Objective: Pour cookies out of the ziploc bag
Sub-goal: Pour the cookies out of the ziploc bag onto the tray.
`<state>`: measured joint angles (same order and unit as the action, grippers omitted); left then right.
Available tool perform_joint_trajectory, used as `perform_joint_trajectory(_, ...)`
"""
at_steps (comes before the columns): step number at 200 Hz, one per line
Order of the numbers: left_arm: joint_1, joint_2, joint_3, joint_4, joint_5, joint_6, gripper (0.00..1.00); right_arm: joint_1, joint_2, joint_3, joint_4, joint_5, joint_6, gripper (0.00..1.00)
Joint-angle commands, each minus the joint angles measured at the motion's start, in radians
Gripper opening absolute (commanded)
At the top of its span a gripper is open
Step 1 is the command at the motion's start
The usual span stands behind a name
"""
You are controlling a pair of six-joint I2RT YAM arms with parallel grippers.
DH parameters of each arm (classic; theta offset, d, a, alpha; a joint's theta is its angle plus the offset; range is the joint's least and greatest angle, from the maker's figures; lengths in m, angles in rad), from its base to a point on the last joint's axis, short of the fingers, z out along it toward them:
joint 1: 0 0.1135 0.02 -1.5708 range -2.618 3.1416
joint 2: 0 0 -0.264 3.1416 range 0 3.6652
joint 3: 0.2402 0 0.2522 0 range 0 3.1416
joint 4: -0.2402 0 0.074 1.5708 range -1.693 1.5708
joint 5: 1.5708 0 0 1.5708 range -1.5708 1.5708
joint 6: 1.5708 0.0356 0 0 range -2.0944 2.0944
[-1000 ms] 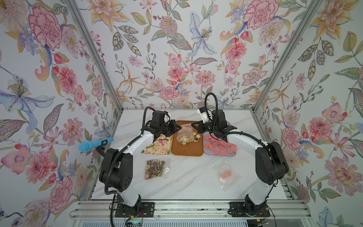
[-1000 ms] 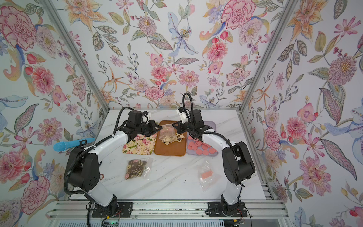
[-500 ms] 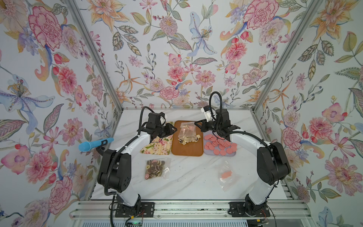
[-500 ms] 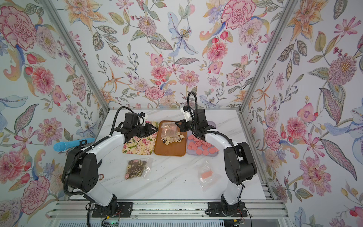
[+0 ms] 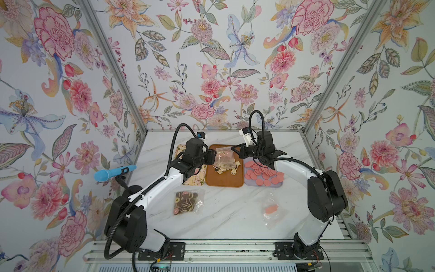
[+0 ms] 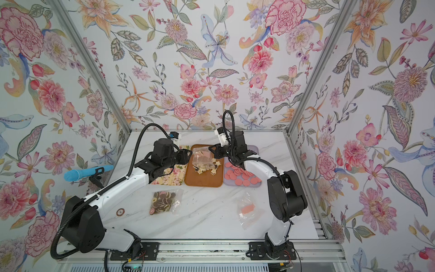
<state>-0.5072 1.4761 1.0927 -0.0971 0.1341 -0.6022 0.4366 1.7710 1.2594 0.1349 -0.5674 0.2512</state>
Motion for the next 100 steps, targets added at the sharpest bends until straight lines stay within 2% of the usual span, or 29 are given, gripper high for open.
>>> perform_joint_trajectory(1, -0.004, 0.035, -0.017, 0.051, -0.025, -0.052, 0.48, 0.004, -0.001, 0.004, 0.015, 0.007, 0.003, 0.00)
perform_joint_trajectory(39, -0.005, 0.073, -0.027, 0.136, 0.026, -0.110, 0.46, 0.004, -0.001, 0.004, 0.011, 0.008, -0.003, 0.00)
perform_joint_trajectory(69, -0.005, 0.131, 0.010, 0.128, 0.023, -0.120, 0.41, 0.004, -0.004, 0.004, 0.011, 0.009, -0.003, 0.00)
perform_joint_trajectory(100, -0.006, 0.154, 0.019, 0.145, 0.053, -0.140, 0.33, 0.002, -0.005, 0.007, 0.005, 0.012, -0.006, 0.00)
